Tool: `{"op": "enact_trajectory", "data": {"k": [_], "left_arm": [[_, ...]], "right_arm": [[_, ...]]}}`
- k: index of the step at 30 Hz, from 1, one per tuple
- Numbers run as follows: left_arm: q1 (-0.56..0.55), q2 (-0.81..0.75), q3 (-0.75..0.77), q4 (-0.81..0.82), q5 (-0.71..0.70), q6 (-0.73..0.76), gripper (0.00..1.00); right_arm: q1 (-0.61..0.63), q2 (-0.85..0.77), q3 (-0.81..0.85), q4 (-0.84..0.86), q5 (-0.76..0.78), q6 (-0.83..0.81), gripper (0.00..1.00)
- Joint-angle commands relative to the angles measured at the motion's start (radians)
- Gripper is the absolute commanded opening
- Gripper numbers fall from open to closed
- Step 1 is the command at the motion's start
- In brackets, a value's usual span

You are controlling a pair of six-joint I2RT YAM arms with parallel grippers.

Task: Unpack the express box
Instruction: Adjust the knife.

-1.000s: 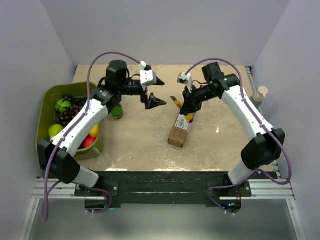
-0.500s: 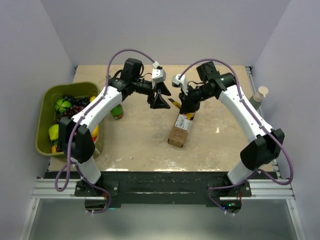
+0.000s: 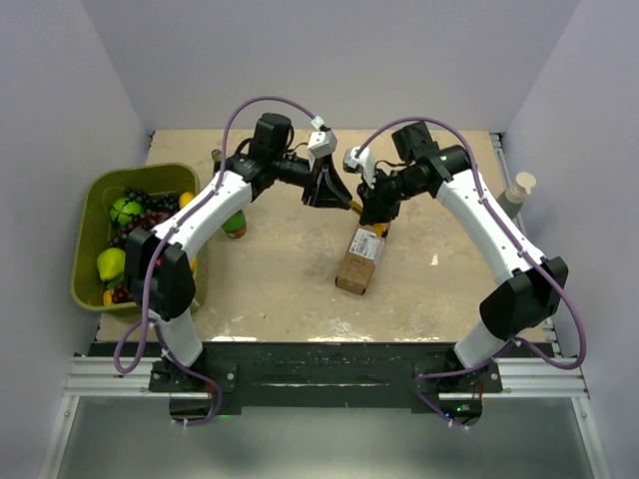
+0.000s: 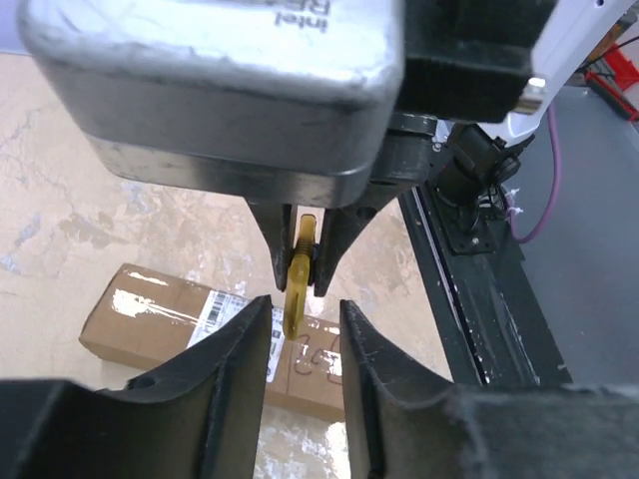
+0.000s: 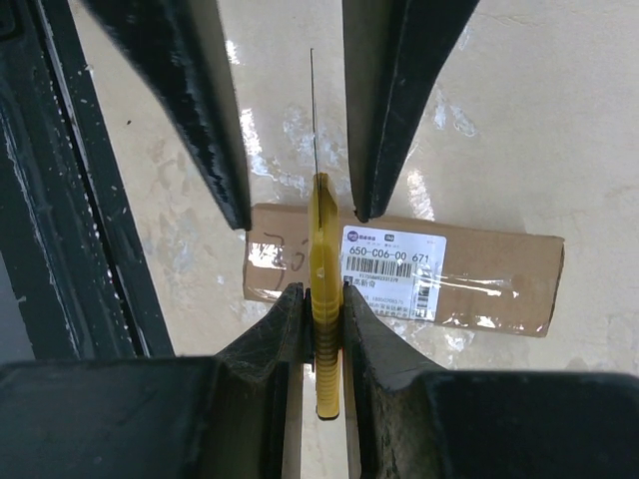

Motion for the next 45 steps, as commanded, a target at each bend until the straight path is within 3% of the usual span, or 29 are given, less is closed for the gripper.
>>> {"op": "enact_trajectory", "data": {"k": [1,4,5,6,10,12,13,14,16,18,22,25,26,27,32,34,35,36,43,44,45], "left_arm": [[-0.002,0.003,-0.018,0.183,0.05,-0.146,0.31],[-0.002,0.011,-0.029,0.229,0.064,-0.183,0.2],[-0.002,0.01,-0.037,0.242,0.071,-0.204,0.04],[-0.002,0.011,-0.038,0.246,0.081,-0.208,0.0],[0.004,0.022,-0.045,0.25,0.113,-0.218,0.0],[0.018,0.03,-0.075,0.297,0.128,-0.311,0.0],[0.035,0.03,-0.103,0.478,0.153,-0.385,0.0],[0.044,0.022,-0.185,0.618,0.163,-0.628,0.0],[0.065,0.022,-0.28,1.054,0.171,-0.923,0.0],[0.069,0.037,-0.281,1.029,0.18,-0.971,0.0],[0.102,0.066,-0.308,1.269,0.16,-1.207,0.0],[0.133,0.095,-0.328,1.36,0.136,-1.289,0.0],[0.139,0.096,-0.334,1.377,0.13,-1.304,0.0],[0.145,0.096,-0.341,1.404,0.124,-1.315,0.0],[0.138,0.076,-0.391,1.472,0.136,-1.314,0.0],[0.125,0.076,-0.394,1.467,0.174,-1.269,0.43],[0.125,0.076,-0.397,1.495,0.194,-1.272,0.93],[0.128,0.074,-0.394,1.512,0.2,-1.266,1.0],[0.124,0.053,-0.356,1.357,0.134,-1.024,1.0],[0.122,0.05,-0.342,1.299,0.116,-0.963,1.0],[0.121,0.045,-0.292,1.054,0.042,-0.873,1.0]], "right_arm": [[0.006,-0.021,0.046,0.016,-0.032,0.016,0.0],[0.006,-0.025,0.041,0.018,-0.052,0.024,0.0],[0.008,-0.025,0.039,0.016,-0.053,0.025,0.0],[0.006,-0.028,0.036,0.016,-0.053,0.027,0.0],[0.006,-0.038,0.013,0.044,-0.072,0.074,0.0],[0.003,-0.046,0.019,0.065,-0.072,0.096,0.0],[-0.004,-0.052,0.024,0.074,-0.078,0.116,0.0],[-0.027,-0.066,0.026,0.087,-0.092,0.133,0.0],[-0.064,-0.087,-0.011,0.18,-0.166,0.239,0.02],[-0.112,-0.109,-0.04,0.269,-0.236,0.348,0.1],[-0.147,-0.077,-0.034,0.297,-0.294,0.466,0.12],[-0.172,-0.095,-0.04,0.355,-0.297,0.535,0.22],[-0.173,-0.098,-0.036,0.358,-0.305,0.535,0.15],[-0.173,-0.098,-0.03,0.357,-0.314,0.533,0.0],[-0.175,-0.083,-0.042,0.386,-0.342,0.561,0.0],[-0.176,-0.068,-0.004,0.346,-0.331,0.481,0.0],[-0.173,-0.057,0.016,0.294,-0.325,0.451,0.0],[-0.173,-0.046,0.062,0.265,-0.319,0.387,0.0],[-0.147,0.032,0.216,0.056,-0.238,0.165,0.0],[-0.138,0.037,0.222,0.03,-0.225,0.147,0.0],[-0.127,0.038,0.23,0.015,-0.201,0.113,0.0]]}}
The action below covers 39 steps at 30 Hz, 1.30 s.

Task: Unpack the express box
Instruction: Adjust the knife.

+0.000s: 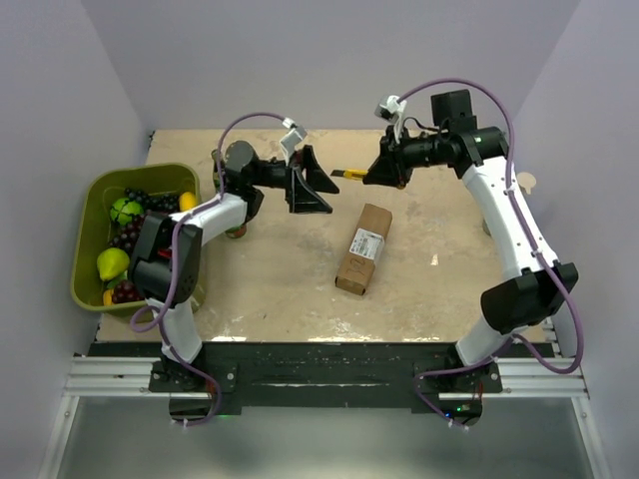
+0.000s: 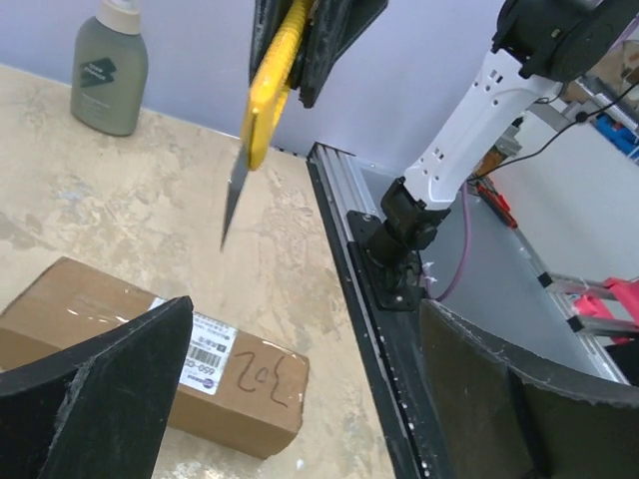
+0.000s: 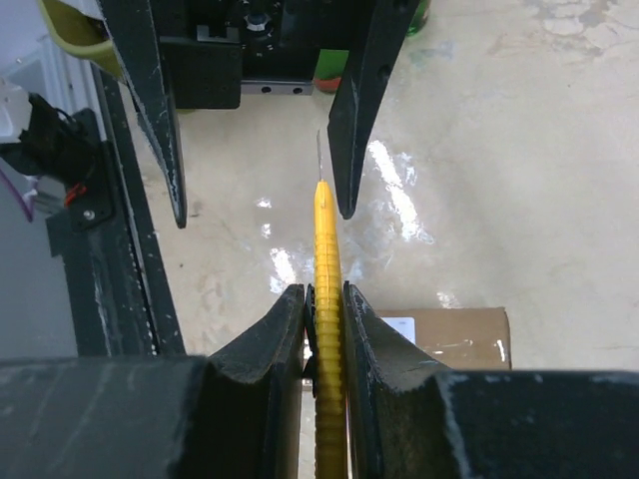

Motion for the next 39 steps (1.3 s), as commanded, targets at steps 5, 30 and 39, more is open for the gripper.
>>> {"op": "enact_trajectory", "data": {"k": [5,30,39], "left_arm": [[-0.03,-0.061,0.239,-0.857,-0.289,0.906,1.0],[-0.113,0.083,0.447,-1.13,0.007,0.94,0.48],[-0.113,0.086,0.45,-1.118,0.009,0.932,0.38]], "right_arm": [[0.091,-0.006,0.01,-0.149,0.144,-0.196,0.0],[0.157,-0.011,-0.019,-0.121,0.299,-0.241,0.0],[0.158,-0.023,-0.05,-0.109,0.333,-0.23,0.0]]}}
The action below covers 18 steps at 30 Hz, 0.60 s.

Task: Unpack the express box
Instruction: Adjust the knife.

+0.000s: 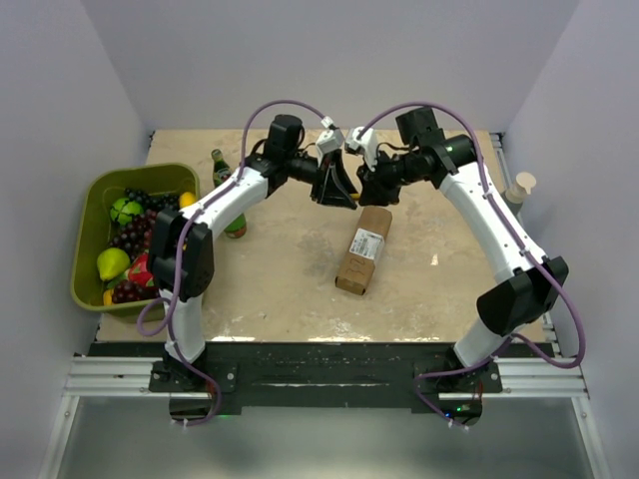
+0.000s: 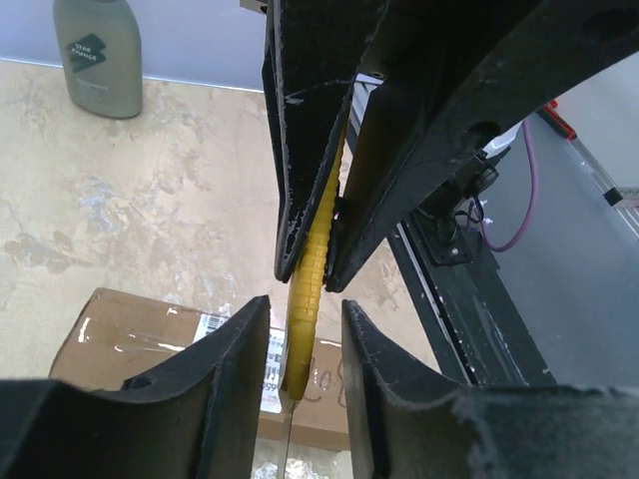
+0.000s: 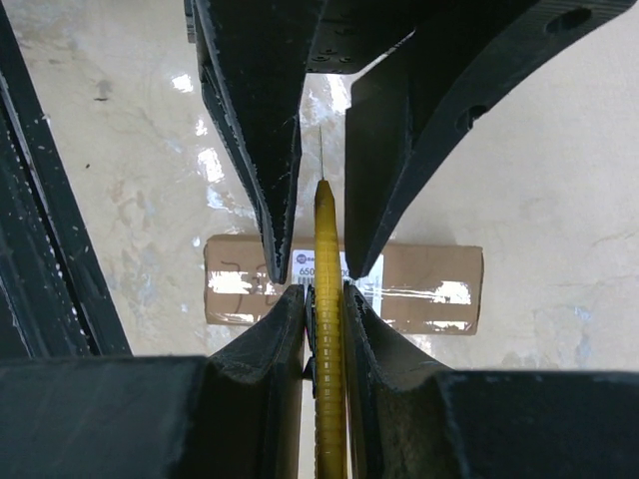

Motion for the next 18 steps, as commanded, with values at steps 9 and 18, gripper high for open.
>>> {"op": "enact_trajectory", "data": {"k": [9,18], "left_arm": [[0.001,-0.009,-0.001,-0.005,0.0,0.016,0.0],[0.026,-0.034,-0.308,1.0,0.127,-0.901,0.0]], "right_arm": [[0.002,-0.023,0.017,0.021,-0.028,0.023,0.0],[-0.181,-0.193,-0.162,0.353,-0.281,0.337,0.74]]}}
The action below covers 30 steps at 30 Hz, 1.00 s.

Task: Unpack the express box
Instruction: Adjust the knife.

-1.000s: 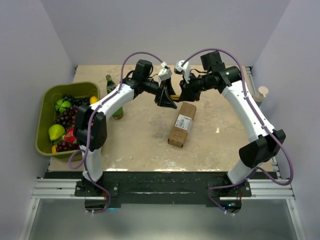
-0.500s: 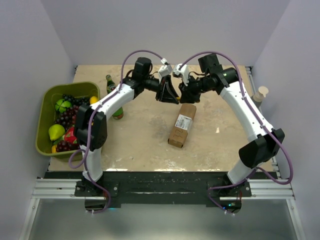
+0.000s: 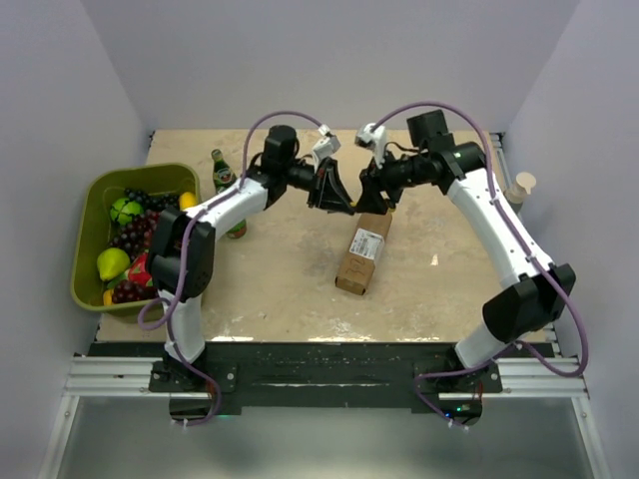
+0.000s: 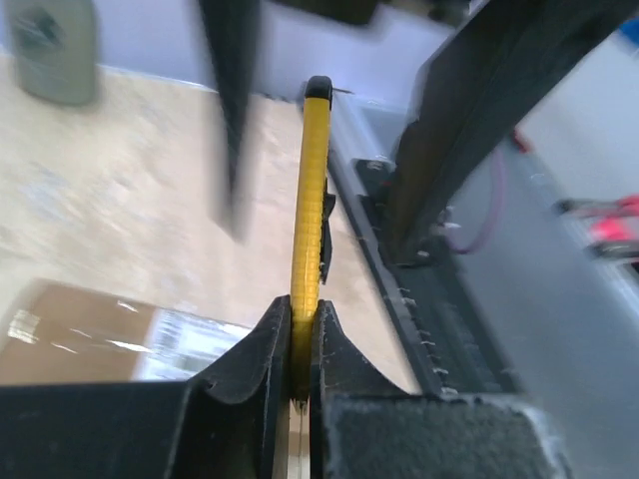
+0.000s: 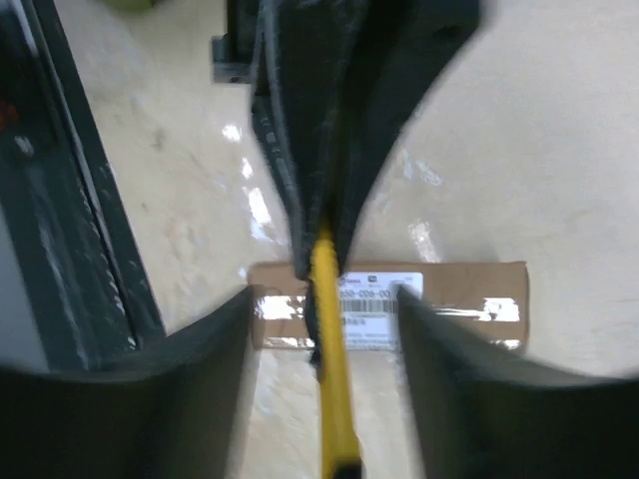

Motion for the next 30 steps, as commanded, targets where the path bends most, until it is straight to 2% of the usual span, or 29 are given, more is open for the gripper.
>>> {"op": "enact_trajectory", "data": {"k": [1,2,5,11,16,20,24,27,30], "left_arm": [[0.02,-0.017,-0.199,0.861,0.085,-0.794,0.0],[0.021,-0.017,-0.196,0.807,0.086,-0.742,0.0],[0.021,-0.015,-0.196,0.81,0.089,-0.741,0.0],[0.004,0.0,-0.155,0.748,0.099,-0.701,0.0],[-0.007,0.003,-0.146,0.727,0.104,-0.697,0.0],[-0.007,0.005,-0.147,0.722,0.102,-0.693,0.0],[-0.003,0.008,-0.152,0.716,0.092,-0.69,0.0],[-0.003,0.012,-0.152,0.712,0.083,-0.689,0.0],[-0.003,0.019,-0.152,0.708,0.079,-0.687,0.0]], "right_arm": [[-0.16,-0.172,-0.125,0.31,-0.235,0.271,0.8],[-0.165,-0.182,-0.159,0.316,-0.25,0.258,0.81],[-0.162,-0.165,-0.186,0.268,-0.324,0.204,0.82],[-0.151,-0.111,-0.225,0.268,-0.315,0.141,0.79],[-0.142,-0.081,-0.197,0.247,-0.287,0.095,0.72],[-0.141,-0.079,-0.203,0.242,-0.309,0.101,0.62],[-0.139,-0.094,-0.219,0.232,-0.322,0.113,0.57],[-0.139,-0.102,-0.234,0.232,-0.322,0.126,0.58],[-0.139,-0.111,-0.245,0.238,-0.335,0.158,0.67]]}}
